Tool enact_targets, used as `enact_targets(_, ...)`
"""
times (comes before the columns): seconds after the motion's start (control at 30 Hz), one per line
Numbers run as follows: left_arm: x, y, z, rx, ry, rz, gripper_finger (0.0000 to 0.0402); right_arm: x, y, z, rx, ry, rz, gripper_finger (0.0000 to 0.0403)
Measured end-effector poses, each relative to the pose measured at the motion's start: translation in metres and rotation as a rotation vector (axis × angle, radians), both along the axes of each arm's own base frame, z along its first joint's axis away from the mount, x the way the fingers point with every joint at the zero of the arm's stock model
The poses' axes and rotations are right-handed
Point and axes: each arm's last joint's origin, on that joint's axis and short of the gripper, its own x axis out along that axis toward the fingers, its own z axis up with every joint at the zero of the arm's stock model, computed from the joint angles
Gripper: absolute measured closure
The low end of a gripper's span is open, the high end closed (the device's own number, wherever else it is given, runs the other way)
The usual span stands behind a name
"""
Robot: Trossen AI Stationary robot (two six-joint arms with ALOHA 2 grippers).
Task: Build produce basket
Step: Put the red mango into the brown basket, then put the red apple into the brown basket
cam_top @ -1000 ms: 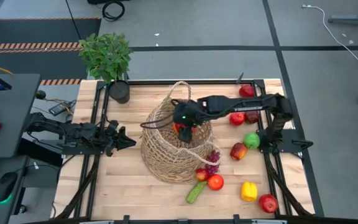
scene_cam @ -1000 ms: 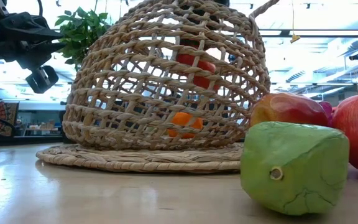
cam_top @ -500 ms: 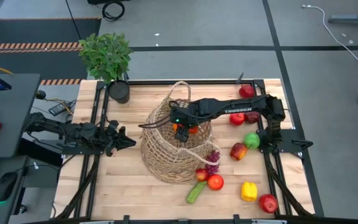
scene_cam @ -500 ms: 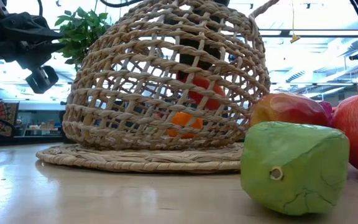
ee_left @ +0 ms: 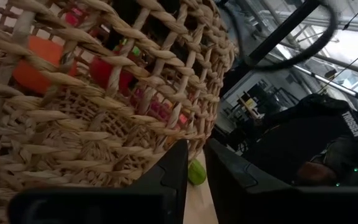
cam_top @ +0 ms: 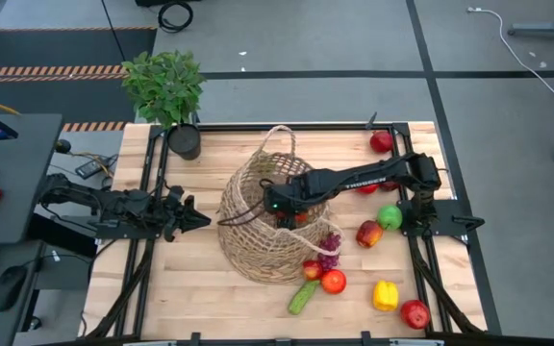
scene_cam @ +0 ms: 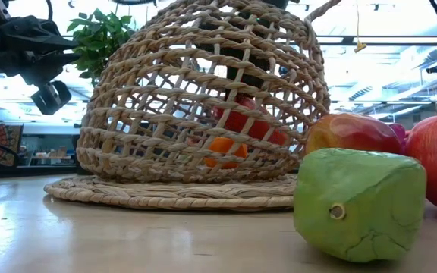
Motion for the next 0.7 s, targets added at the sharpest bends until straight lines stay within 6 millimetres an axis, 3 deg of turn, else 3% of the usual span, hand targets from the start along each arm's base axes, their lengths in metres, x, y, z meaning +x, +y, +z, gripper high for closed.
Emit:
enact_targets(0.27,0.000,0.000,0.000,0.000,0.000,0.000,0.0346,-0.004,-0.002,-0.003,0.007,0.047,0.004,0.0146)
enact_targets(0.47,0.000,0.000,0.000,0.000,0.000,0.000,0.0341,-0.006,-0.004,-0.003,0.109,0.074,0.042,0.0124)
enact_targets(0.7,0.000,0.000,0.000,0.000,0.000,0.000,0.0345,-0.016,-0.009,0.008,0.129,0.090,0.029,0.0099)
